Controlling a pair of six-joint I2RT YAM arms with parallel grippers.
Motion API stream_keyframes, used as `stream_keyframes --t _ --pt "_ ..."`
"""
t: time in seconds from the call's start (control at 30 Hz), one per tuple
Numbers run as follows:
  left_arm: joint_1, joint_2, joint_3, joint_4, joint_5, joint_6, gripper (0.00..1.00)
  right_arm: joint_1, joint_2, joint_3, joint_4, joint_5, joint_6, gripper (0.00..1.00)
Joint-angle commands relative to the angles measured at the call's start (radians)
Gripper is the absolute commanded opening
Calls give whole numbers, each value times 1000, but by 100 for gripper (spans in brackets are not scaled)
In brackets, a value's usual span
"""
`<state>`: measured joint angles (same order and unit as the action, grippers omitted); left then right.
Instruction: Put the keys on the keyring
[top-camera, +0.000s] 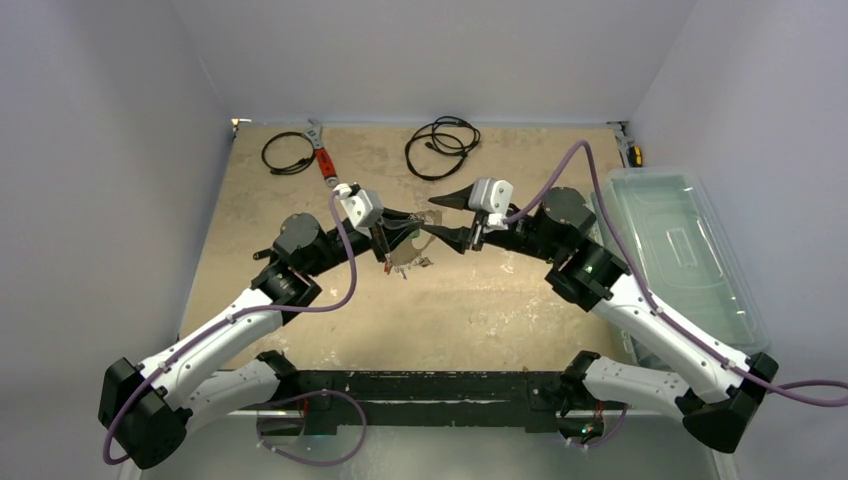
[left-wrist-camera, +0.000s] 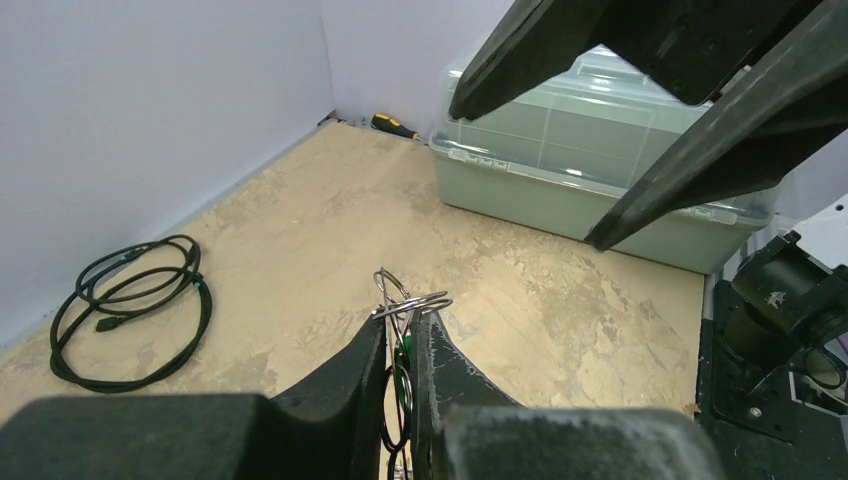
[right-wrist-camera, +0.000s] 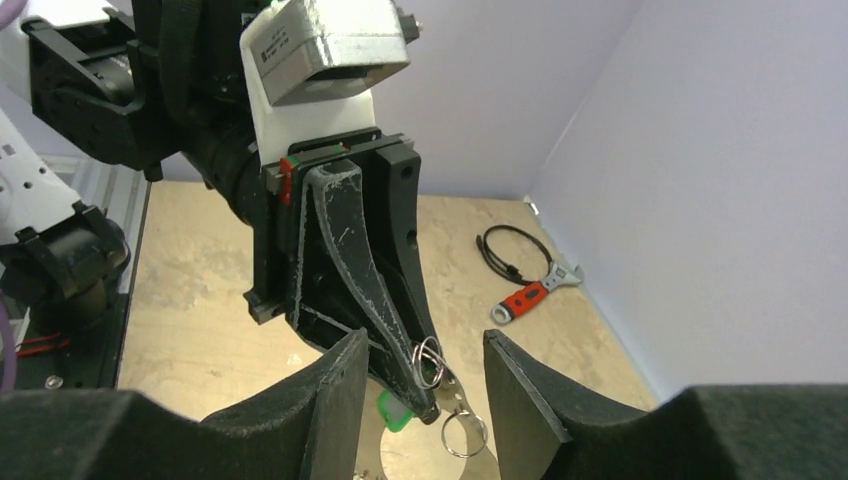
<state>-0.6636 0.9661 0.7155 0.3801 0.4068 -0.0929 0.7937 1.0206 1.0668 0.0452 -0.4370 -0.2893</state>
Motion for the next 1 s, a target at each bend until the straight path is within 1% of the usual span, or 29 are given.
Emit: stream_keyframes --t 0.0,0.13,0.23,0.43,0.7,0.97 --pt "-1 -16 13 71 -1 9 0 3 38 13 -31 -25 -23 49" --pt "0 -14 12 76 18 4 0 3 56 10 -13 -20 -25 48" --pt "-2 -13 12 79 29 3 0 3 73 21 -10 7 -25 43" --pt "0 -14 13 76 32 5 0 2 104 36 -17 74 -43 37" --pt "-1 -18 13 74 32 7 0 3 111 44 -1 107 -37 21" --pt "-1 -16 13 77 41 6 0 1 111 55 -3 177 -27 20"
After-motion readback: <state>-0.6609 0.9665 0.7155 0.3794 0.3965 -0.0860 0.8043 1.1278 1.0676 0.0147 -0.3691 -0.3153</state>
